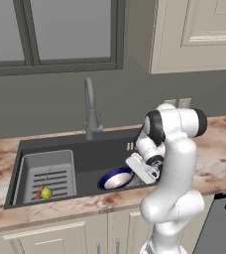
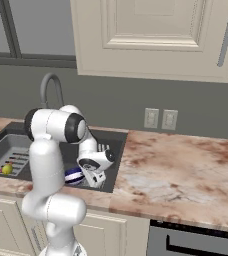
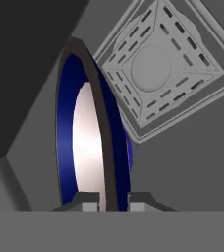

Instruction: Dump the kebab skewer and lemon from the bowl so the bowl can be washed. Place the bowl in the sink after clearing the leftovers.

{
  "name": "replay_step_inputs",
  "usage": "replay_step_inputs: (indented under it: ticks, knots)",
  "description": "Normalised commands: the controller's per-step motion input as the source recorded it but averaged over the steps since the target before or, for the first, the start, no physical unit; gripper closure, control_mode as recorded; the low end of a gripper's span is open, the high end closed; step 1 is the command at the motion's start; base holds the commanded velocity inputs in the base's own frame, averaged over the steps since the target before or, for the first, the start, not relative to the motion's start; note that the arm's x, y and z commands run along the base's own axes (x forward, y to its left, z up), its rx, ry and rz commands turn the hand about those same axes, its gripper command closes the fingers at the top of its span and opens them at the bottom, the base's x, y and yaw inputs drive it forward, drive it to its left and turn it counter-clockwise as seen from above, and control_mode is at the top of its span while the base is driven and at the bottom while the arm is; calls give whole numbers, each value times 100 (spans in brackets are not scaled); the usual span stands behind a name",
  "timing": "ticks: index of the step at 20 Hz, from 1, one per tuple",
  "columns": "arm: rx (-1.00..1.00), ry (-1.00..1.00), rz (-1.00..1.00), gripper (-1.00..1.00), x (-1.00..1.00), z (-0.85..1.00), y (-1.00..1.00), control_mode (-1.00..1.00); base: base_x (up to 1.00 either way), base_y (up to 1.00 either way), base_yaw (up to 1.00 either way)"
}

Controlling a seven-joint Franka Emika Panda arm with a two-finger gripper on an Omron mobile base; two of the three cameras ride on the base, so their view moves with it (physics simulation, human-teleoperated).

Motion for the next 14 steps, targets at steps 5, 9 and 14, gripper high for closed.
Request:
replay_step_inputs:
  ticks: [5,9,14]
  knots:
    - [0,-8,-7,-100,-14,33,-20,-100,0,0,0]
    - [-1,-10,-10,-100,-41,86,-42,-100,0,0,0]
    - [-5,-10,-19,-100,-53,100,-24,-100,0,0,0]
